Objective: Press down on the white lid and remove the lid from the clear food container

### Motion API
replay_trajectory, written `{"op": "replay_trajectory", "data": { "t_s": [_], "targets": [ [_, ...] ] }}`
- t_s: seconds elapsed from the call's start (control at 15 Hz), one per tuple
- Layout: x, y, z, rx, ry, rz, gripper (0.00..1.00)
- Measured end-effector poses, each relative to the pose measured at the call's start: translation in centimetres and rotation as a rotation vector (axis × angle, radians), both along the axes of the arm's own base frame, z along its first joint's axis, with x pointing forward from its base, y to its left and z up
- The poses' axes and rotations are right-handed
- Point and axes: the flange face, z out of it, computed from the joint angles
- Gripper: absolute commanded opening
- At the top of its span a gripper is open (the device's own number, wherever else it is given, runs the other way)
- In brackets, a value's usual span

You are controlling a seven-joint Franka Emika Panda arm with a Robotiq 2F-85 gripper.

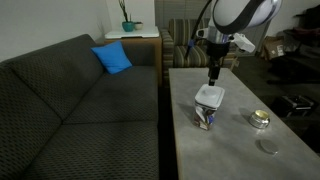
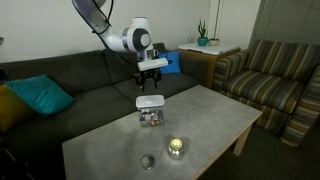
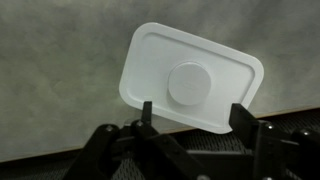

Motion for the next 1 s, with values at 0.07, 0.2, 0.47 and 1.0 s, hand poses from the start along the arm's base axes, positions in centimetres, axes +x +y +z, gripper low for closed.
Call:
{"op": "replay_trajectory", "data": {
  "t_s": [0.07, 0.2, 0.47, 1.0],
  "targets": [
    [-0.3, -0.1, -0.5, -0.002, 0.01, 0.0, 1.0],
    [-0.8, -0.2, -1.3, -0.004, 0.028, 0.0, 1.0],
    [-1.7, -0.5, -3.4, 0.008, 0.062, -0.004, 1.0],
    [-2.1, -1.4, -5.9, 0.04, 0.089, -0.063, 1.0]
  ]
}}
